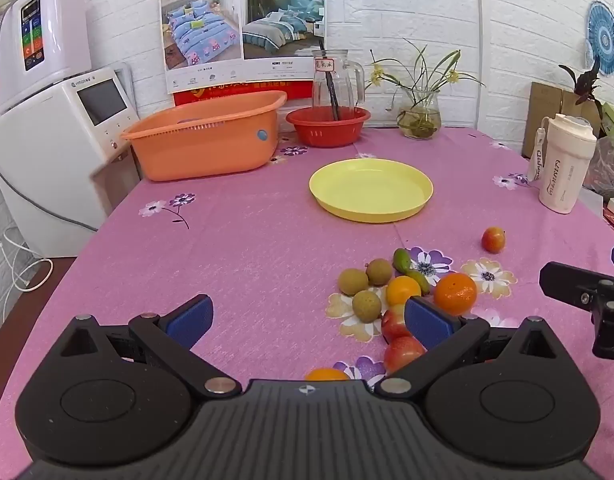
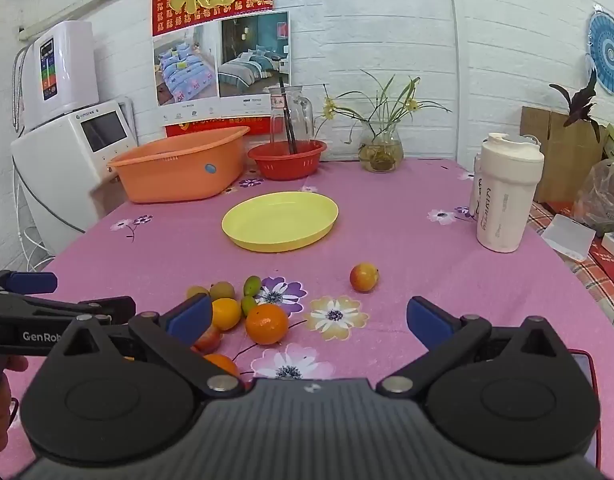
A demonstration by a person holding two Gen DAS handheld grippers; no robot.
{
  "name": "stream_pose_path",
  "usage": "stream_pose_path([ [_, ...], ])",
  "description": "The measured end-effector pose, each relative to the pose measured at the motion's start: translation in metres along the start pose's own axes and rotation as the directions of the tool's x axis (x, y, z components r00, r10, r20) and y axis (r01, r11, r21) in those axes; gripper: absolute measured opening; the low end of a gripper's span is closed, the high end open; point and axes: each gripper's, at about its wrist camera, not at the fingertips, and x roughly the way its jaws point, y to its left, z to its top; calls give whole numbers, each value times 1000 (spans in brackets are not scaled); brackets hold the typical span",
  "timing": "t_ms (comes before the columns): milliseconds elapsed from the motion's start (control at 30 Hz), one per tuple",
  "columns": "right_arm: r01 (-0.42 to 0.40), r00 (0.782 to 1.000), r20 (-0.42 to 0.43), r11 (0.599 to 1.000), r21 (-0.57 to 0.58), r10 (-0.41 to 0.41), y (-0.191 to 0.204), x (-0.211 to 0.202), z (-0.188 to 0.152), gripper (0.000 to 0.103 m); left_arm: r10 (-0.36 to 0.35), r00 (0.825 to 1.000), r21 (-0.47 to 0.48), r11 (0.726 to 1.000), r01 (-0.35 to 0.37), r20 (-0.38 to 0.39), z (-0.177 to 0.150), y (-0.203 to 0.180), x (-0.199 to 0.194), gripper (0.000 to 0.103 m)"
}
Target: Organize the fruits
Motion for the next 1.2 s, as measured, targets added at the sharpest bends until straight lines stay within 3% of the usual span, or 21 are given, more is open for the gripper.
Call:
stream_pose_path([
  [133,-18,1000,-3,1000,22,19,-3,1,0,80,-25,1000,-13,1000,25,0,-1,1,-4,102],
  [567,-36,999,-13,999,3,36,3,3,-5,80,9,999,-10,1000,-9,-36,-4,3,2,102],
  [1200,-38,999,-26,999,16,38,2,5,-7,80,-6,999,1,1000,6,-41,-5,-1,3,102],
])
